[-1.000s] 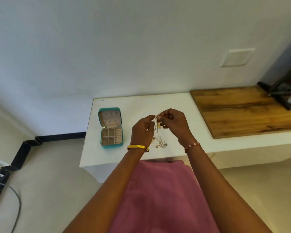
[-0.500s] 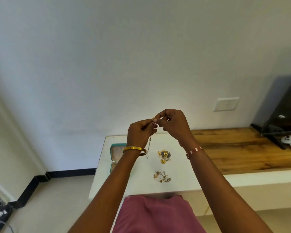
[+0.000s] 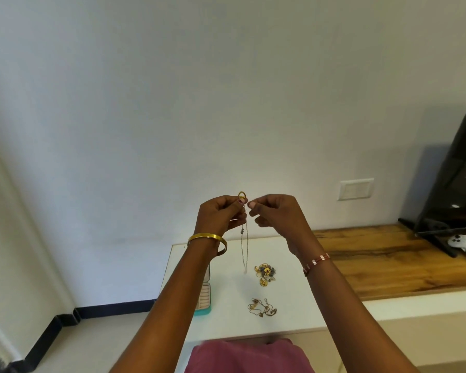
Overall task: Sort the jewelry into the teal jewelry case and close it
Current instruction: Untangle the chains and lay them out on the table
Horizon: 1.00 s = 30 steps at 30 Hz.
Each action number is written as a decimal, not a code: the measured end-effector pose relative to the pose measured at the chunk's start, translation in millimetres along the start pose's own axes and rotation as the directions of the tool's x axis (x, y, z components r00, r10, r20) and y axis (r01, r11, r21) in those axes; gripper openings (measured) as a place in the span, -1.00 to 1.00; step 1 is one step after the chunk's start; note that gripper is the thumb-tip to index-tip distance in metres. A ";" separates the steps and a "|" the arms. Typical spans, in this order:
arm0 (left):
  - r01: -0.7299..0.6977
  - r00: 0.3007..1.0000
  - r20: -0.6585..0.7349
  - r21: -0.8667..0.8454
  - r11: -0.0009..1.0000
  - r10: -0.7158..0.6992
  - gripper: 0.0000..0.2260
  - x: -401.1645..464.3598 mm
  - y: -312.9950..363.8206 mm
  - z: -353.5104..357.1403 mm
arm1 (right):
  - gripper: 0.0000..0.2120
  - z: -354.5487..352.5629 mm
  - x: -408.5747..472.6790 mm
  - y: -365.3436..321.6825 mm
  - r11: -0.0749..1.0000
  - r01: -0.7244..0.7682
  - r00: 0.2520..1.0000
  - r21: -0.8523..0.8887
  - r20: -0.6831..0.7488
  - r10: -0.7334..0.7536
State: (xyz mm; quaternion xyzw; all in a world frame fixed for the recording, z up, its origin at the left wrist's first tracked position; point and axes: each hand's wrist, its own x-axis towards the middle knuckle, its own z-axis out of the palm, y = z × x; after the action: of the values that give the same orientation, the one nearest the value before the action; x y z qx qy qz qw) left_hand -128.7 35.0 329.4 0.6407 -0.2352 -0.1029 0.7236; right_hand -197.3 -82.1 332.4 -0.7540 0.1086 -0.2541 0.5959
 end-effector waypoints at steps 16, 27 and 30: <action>0.208 0.977 0.016 -0.292 0.933 -0.213 -0.89 -2.0 -0.6 0.4 | -0.89 1.9 -15.5 15.9 0.987 -0.105 0.982 0.125 0.173 0.083; 0.299 0.953 0.103 -0.483 0.823 -0.285 -0.90 4.7 2.3 -4.0 | -0.71 -6.7 -14.3 30.5 0.817 -0.288 0.952 0.500 0.245 0.185; 0.240 0.963 0.035 -0.554 0.797 -0.266 -0.89 9.1 1.9 -11.8 | -0.64 -12.0 -12.3 42.8 0.738 -0.324 0.946 0.592 0.221 0.238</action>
State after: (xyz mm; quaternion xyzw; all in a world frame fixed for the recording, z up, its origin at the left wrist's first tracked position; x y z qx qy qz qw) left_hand -115.5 41.6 332.3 0.4318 -0.0917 -0.2480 0.8624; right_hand -207.9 -97.9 290.4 -0.5055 0.0926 -0.1328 0.8475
